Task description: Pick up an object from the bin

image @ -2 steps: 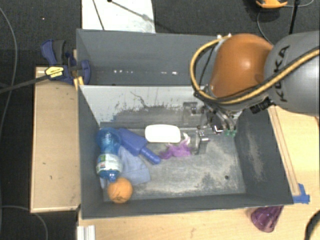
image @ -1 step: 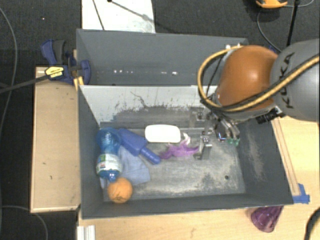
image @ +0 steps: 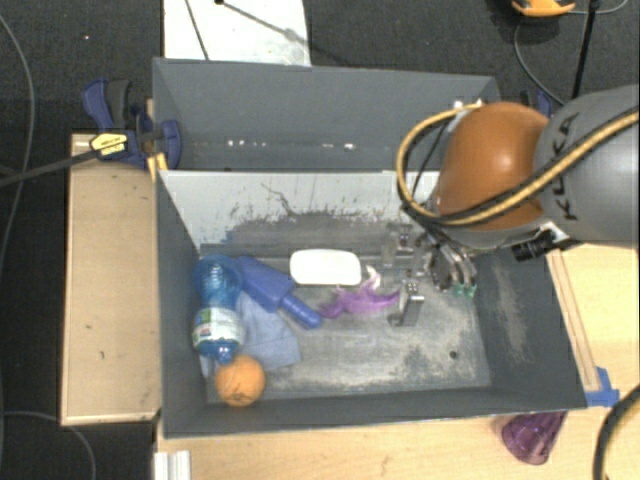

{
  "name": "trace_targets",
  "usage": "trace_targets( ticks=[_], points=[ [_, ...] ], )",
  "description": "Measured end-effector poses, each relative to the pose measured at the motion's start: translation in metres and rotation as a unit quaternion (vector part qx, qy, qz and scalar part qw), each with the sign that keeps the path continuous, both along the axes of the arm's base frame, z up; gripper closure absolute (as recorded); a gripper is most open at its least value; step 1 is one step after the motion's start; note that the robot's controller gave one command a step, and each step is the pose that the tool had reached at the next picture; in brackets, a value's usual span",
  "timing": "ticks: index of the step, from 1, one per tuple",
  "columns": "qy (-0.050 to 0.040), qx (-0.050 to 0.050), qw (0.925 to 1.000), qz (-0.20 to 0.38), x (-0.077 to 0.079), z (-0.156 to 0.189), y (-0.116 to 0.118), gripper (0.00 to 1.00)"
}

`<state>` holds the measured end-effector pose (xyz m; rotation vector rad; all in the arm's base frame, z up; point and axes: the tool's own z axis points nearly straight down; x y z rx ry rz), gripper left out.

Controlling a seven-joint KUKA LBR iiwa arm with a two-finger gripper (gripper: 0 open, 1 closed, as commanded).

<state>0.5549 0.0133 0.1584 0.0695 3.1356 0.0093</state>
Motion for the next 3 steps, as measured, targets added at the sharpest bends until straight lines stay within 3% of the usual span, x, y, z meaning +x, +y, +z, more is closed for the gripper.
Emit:
trace_targets(
  ticks=[1,2,3],
  points=[
    [-0.0070,0.000,0.9998,0.021,0.015,-0.025,0.001,0.00],
    [-0.0048,-0.001,0.9950,0.100,0.024,-0.054,0.001,0.00],
    [-0.0070,-0.001,0.9970,0.077,0.027,-0.080,0.029,0.00]
  ],
)
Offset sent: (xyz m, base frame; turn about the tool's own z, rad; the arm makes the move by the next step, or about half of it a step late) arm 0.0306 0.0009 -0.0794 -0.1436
